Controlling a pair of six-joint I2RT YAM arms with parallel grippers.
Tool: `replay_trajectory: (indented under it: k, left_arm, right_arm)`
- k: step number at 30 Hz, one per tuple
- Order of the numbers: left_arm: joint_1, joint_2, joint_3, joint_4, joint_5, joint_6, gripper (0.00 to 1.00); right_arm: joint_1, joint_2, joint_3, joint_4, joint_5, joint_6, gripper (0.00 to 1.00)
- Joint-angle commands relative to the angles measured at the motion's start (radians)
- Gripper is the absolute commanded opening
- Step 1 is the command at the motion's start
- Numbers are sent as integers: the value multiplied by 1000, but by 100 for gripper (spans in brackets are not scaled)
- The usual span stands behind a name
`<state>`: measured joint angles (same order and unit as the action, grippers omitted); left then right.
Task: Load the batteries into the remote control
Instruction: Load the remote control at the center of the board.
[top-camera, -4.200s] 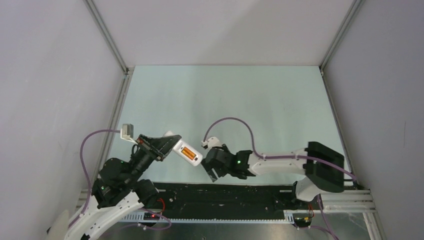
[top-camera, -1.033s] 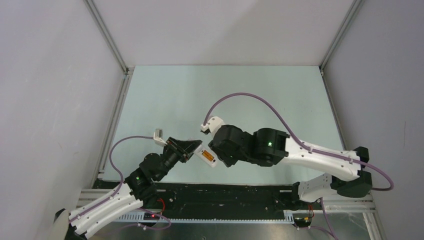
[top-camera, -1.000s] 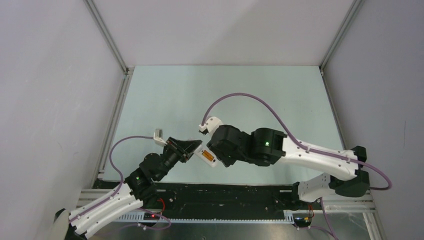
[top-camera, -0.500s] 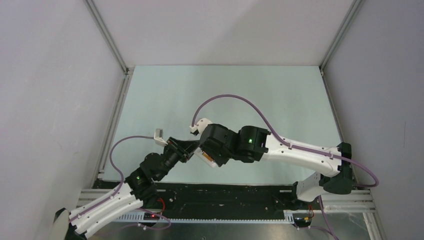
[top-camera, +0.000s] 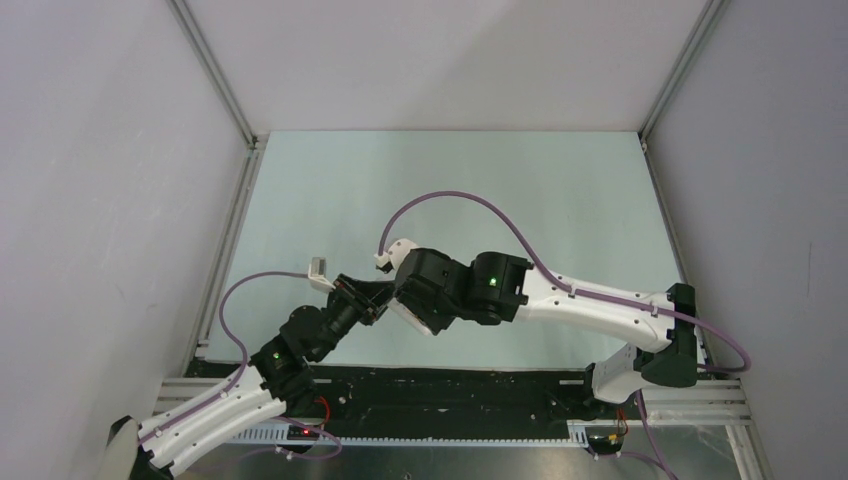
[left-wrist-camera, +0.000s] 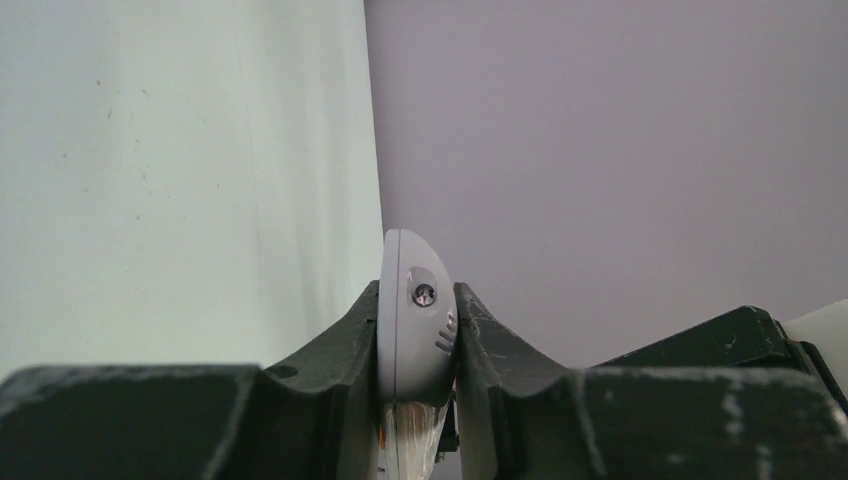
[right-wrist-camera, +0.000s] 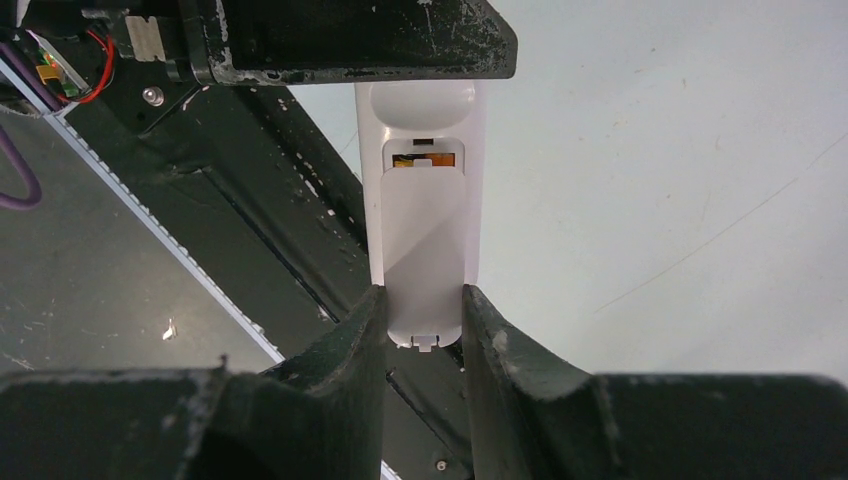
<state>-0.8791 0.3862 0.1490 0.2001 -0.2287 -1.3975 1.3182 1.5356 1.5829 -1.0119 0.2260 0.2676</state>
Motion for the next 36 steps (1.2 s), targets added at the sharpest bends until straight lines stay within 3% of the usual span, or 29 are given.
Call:
replay_trajectory:
  k: [1, 36]
  left_arm:
    - [2, 0, 17, 48, -2, 0, 0]
    - [2, -4, 22, 48, -3, 2, 0]
  right_arm:
    - [-5, 9, 40, 30, -10, -16, 29]
    - [-20, 55, 54, 21, 9, -7, 28]
